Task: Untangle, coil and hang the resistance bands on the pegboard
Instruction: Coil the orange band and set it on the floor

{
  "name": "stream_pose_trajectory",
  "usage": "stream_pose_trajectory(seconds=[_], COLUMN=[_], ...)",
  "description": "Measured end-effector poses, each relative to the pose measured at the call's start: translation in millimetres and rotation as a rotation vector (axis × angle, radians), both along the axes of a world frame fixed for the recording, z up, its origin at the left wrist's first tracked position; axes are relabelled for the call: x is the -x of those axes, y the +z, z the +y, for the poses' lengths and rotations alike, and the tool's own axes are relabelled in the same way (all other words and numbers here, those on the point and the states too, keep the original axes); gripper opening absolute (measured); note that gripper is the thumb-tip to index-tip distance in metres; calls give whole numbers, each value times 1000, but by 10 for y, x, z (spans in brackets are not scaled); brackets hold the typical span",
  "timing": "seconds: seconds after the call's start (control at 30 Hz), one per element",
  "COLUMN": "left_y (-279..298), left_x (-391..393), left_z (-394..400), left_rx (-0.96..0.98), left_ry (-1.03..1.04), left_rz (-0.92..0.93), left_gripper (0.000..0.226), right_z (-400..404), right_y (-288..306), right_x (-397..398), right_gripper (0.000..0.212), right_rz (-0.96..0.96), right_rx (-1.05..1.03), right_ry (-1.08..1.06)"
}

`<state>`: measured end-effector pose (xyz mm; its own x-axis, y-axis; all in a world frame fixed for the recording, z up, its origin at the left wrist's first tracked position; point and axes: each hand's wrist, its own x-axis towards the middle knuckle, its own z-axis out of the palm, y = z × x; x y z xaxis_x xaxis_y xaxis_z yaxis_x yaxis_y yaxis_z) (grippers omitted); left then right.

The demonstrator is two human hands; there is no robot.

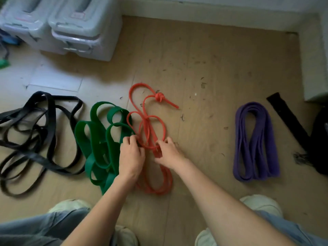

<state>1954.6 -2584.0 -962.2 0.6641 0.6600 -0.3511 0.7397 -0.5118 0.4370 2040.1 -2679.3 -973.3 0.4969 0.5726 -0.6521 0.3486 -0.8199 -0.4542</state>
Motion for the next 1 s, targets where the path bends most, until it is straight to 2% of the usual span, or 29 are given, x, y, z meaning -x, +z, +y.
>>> stream_pose_trajectory(seconds=[0.03,0.1,0.2,0.33,0.4,0.47,0.53,0.63,0.7,0.8,0.9,0.97,1.0], left_y=[-32,-66,-33,54,142,283,501,957,1329,1926,2466,2752,2853], left_x=[58,132,211,428,464,393,248,-40,-202,-326,-351,-347,-340], left_z=[20,44,95,34,-127,-277,-335,-275,-168,9,116,129,124], left_rx=[39,105,123,25,44,97,119,41,27,113,89,92,85], left_ry=[-33,-100,-101,-136,-218,-289,-286,-379,-473,-565,-641,-662,-655], left_rz=[-4,-24,-75,-194,-247,-311,-410,-523,-546,-621,-733,-795,-790], left_gripper=[40,47,51,47,46,50,57,71,58,17,8,5,11], right_z=[37,76,6,-350,-454,-488,-444,-320,-269,-296,-372,-408,-430], right_y=[-57,-96,-70,76,240,460,758,1384,1848,2493,3000,3251,3369], right_x=[61,133,147,36,25,25,-13,-152,-204,-216,-214,-203,-190], right_gripper=[57,52,52,74,84,85,74,34,20,15,16,17,19], right_rz=[-27,-35,-69,-114,-146,-270,-395,-444,-437,-451,-479,-396,-340], right_rx=[23,6,11,-35,-45,-64,-120,-270,-374,-584,-745,-882,-978], right_ry=[26,-14,-83,-458,-483,-409,-284,-145,-84,-51,-88,-156,-207])
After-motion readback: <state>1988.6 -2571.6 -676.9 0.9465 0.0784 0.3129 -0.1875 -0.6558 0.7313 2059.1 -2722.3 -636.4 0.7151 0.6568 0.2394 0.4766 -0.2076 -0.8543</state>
